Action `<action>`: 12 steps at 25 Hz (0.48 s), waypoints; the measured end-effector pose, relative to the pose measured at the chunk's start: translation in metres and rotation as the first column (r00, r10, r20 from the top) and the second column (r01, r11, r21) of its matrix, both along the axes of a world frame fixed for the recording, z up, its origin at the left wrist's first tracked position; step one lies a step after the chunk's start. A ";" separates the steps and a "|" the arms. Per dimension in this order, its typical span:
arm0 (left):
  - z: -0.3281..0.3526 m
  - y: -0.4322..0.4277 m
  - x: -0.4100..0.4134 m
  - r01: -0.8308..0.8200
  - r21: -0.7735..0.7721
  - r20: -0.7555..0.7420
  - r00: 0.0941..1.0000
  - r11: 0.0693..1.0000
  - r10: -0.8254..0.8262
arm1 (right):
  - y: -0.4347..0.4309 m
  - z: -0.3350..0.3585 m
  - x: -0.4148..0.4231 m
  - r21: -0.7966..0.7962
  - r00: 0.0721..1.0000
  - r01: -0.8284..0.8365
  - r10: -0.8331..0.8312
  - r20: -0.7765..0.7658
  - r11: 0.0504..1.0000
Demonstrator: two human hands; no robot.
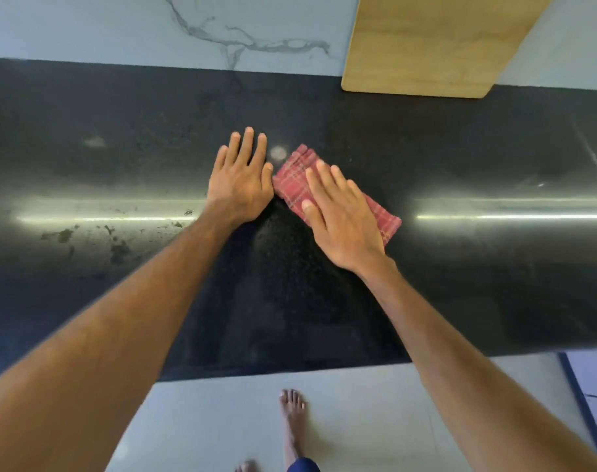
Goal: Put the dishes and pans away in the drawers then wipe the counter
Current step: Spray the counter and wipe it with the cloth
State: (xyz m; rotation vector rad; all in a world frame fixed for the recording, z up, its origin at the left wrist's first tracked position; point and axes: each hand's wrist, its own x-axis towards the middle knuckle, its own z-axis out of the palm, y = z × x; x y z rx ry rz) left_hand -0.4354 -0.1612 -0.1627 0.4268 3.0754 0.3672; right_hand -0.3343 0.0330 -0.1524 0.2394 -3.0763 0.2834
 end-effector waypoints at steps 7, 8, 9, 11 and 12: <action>0.011 0.017 0.100 0.159 0.026 0.092 0.983 0.987 -0.161 | 0.028 0.002 0.162 0.033 0.997 0.037 -0.039 0.071 0.999; 0.013 0.019 0.104 0.167 0.031 0.096 0.981 0.985 -0.170 | 0.034 0.003 0.172 0.029 0.995 0.048 -0.051 0.084 0.998; 0.015 0.021 0.106 0.177 0.029 0.092 0.980 0.984 -0.179 | 0.040 0.005 0.179 0.027 0.994 0.050 -0.052 0.094 0.998; 0.016 0.022 0.106 0.187 0.004 0.066 0.980 0.982 -0.187 | 0.049 0.006 0.177 0.024 0.993 0.022 -0.024 0.115 0.999; 0.016 0.022 0.103 0.193 -0.009 0.055 0.980 0.981 -0.192 | 0.053 0.006 0.169 0.028 0.993 0.008 -0.011 0.116 1.000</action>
